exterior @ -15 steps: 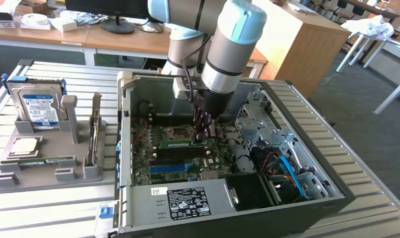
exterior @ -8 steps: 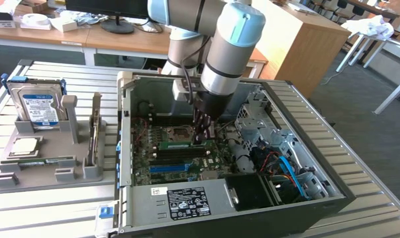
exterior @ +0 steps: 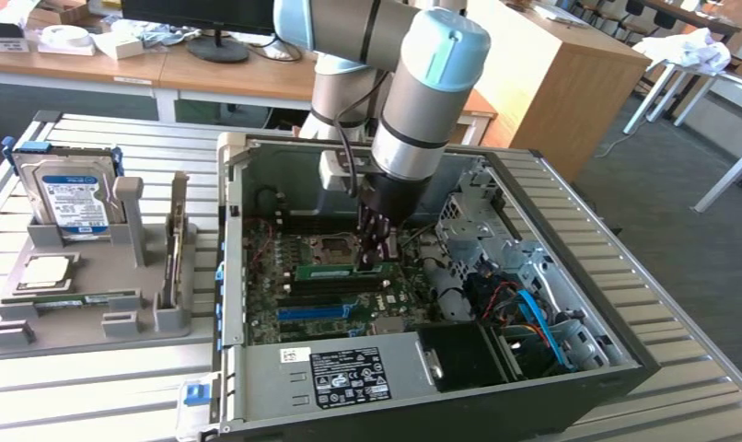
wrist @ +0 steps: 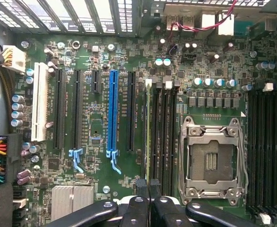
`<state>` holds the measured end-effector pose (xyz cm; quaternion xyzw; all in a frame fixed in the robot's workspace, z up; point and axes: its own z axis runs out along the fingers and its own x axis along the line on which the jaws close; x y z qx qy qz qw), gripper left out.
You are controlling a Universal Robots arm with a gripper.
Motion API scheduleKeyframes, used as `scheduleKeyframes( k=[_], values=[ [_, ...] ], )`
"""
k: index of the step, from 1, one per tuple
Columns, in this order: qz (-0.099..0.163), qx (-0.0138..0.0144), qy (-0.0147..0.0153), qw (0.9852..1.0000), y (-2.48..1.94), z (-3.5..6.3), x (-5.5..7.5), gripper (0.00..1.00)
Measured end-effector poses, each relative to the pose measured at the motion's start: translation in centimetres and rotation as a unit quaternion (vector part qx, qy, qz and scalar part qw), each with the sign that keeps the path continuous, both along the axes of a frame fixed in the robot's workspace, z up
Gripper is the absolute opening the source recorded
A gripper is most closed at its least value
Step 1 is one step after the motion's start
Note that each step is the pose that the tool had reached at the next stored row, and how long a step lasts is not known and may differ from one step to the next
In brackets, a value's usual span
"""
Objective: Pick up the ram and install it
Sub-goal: 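Insert the ram into the slot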
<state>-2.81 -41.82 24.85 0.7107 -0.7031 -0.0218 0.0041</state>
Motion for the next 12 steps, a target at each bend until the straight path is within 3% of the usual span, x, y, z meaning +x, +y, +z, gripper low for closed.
scheduleKeyframes(
  k=[12],
  values=[
    [0.0, 0.0001, -0.0003, 1.0, 0.01, -0.05, -0.09, 0.11]
  ],
)
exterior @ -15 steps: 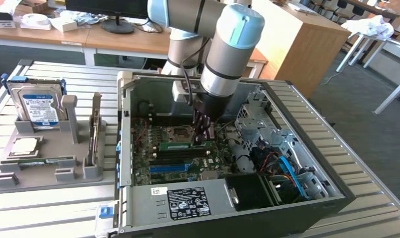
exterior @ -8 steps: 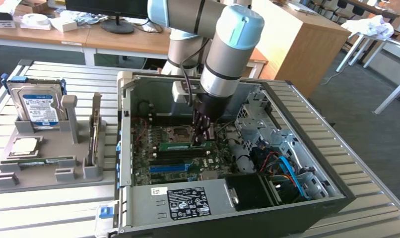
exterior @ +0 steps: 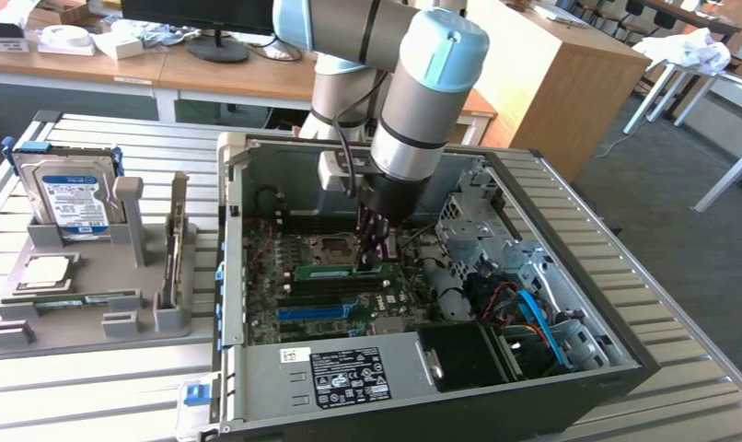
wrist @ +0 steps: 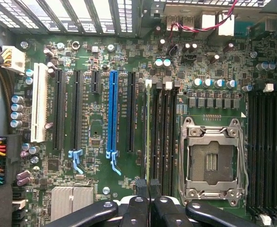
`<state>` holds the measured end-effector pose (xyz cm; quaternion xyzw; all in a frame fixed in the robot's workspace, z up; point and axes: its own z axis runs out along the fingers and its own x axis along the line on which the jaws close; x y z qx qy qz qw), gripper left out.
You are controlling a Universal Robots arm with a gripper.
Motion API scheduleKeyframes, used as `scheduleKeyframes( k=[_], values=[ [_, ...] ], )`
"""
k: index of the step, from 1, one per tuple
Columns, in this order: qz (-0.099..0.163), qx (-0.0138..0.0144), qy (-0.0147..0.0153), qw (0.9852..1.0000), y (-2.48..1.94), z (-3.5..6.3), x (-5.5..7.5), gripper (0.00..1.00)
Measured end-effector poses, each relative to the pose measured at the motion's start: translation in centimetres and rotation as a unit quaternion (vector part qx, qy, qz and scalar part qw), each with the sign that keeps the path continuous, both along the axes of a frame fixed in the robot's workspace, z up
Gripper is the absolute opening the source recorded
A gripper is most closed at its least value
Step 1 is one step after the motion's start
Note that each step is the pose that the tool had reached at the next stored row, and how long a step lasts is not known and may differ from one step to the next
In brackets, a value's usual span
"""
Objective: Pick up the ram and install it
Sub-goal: 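Insert the ram into the slot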
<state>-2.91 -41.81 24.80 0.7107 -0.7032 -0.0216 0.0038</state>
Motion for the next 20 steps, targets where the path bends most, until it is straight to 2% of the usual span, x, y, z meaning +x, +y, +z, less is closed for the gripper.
scheduleKeyframes(
  k=[8, 20],
  values=[
    [-0.001, 0.0, -0.0001, 1.0, 0.0, -0.43, -0.01, 0.11],
    [-0.004, 0.0001, -0.0002, 1.0, 0.0, -0.48, -0.01, 0.11]
  ],
)
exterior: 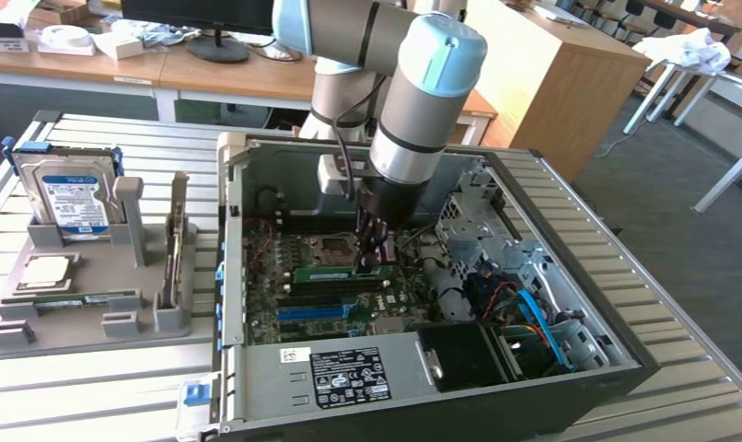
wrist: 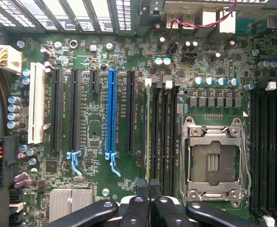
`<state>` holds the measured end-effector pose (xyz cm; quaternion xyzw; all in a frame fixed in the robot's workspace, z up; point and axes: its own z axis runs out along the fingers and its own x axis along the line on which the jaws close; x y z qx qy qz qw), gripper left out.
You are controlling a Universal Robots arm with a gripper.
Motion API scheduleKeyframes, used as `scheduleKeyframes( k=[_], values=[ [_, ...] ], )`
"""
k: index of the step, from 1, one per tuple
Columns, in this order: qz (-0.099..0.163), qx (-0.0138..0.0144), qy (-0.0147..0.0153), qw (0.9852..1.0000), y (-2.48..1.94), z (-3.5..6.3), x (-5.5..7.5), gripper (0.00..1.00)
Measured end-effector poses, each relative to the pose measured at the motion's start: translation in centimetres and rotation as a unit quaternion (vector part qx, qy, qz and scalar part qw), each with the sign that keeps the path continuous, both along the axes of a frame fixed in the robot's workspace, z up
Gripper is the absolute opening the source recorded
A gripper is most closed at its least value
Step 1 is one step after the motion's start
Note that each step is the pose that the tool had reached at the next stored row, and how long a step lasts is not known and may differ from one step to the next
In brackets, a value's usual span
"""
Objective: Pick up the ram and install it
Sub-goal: 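Insert the ram into the slot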
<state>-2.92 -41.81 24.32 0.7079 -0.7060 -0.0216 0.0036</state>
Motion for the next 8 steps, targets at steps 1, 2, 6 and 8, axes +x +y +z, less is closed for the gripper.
scheduleKeyframes(
  k=[1, 2, 6, 8],
  values=[
    [0.0, 0.0001, -0.0001, 1.0, 0.0, -0.06, 0.0, 0.11],
    [-0.001, 0.0, 0.0, 1.0, 0.0, -0.08, 0.0, 0.11],
    [-0.002, -0.0001, 0.0, 1.0, 0.0, -0.11, 0.0, 0.11],
    [-0.002, -0.0001, -0.0001, 1.0, 0.0, -0.17, 0.0, 0.11]
  ],
)
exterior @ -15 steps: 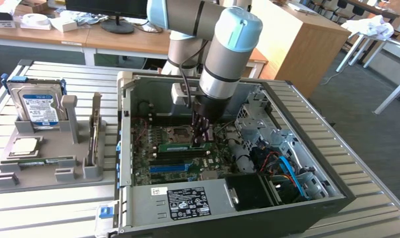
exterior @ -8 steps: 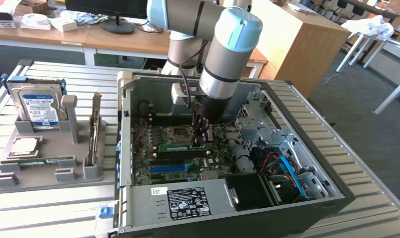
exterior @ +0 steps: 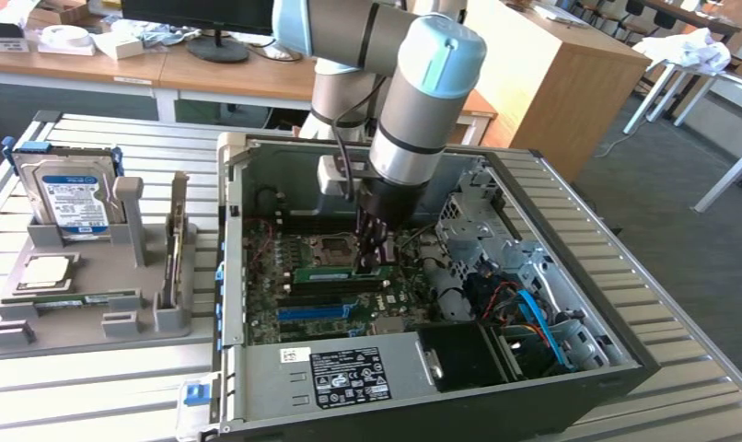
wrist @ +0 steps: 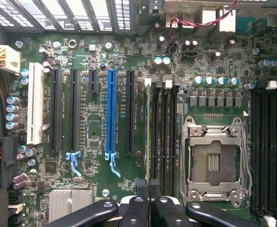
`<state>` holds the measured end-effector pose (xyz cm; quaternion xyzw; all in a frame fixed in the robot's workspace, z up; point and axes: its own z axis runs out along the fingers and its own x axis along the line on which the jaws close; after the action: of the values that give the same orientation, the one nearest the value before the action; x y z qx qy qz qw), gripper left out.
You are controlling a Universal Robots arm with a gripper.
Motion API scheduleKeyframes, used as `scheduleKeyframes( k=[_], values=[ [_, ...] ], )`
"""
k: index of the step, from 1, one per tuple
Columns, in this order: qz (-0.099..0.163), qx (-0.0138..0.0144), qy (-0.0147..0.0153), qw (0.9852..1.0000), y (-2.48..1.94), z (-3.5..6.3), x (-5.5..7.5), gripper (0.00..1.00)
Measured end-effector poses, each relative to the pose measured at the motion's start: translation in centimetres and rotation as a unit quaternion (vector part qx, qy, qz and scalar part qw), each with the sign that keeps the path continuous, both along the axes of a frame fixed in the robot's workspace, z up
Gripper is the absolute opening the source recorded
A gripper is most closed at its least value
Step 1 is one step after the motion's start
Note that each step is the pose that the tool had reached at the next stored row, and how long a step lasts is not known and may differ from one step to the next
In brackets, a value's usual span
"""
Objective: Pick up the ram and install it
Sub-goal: 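Insert the ram into the slot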
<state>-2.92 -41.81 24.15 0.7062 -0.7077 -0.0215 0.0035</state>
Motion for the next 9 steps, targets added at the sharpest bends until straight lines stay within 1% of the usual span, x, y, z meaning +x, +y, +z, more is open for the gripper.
scheduleKeyframes(
  k=[9],
  values=[
    [0.0, -0.0006, 0.0, 1.0, 0.0, -0.17, 0.0, 0.11]
  ],
)
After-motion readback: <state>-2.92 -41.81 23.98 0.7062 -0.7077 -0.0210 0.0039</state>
